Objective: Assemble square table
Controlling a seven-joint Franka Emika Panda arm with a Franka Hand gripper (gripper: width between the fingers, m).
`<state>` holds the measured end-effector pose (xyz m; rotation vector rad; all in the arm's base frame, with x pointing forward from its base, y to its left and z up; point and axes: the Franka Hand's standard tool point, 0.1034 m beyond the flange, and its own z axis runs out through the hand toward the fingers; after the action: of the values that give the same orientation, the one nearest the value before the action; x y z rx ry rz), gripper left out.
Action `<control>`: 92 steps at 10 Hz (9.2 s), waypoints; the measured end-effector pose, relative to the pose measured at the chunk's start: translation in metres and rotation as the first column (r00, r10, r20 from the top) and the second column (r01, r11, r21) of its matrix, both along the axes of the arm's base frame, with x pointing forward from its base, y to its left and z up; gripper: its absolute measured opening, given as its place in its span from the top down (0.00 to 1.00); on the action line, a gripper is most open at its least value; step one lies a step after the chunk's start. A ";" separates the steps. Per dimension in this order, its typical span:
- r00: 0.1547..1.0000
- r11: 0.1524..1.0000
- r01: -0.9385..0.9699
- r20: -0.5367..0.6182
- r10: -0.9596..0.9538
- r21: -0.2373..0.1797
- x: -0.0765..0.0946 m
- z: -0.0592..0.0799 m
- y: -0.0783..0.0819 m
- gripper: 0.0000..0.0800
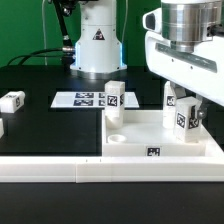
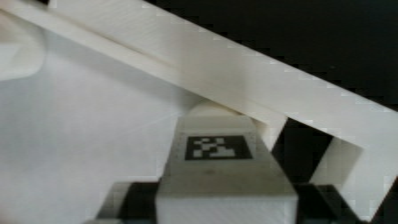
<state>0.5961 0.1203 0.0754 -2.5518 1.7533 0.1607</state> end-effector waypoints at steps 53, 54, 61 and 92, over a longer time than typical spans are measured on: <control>0.838 0.840 -0.543 0.065 0.542 -0.001 -0.004 -0.004 0.006 0.19; 0.802 0.804 -0.595 0.071 0.594 -0.001 -0.004 -0.004 0.005 0.19; 0.180 0.184 -0.981 0.071 0.981 -0.057 0.000 0.000 0.007 0.19; 0.980 0.981 0.193 0.045 -0.192 -0.030 0.002 -0.001 -0.005 0.55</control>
Offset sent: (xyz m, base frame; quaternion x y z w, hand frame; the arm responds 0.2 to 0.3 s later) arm 0.0074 0.0041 0.0019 -0.0061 -0.0270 -0.1441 0.9892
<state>0.5981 0.1155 0.0748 -2.3696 1.9895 0.0707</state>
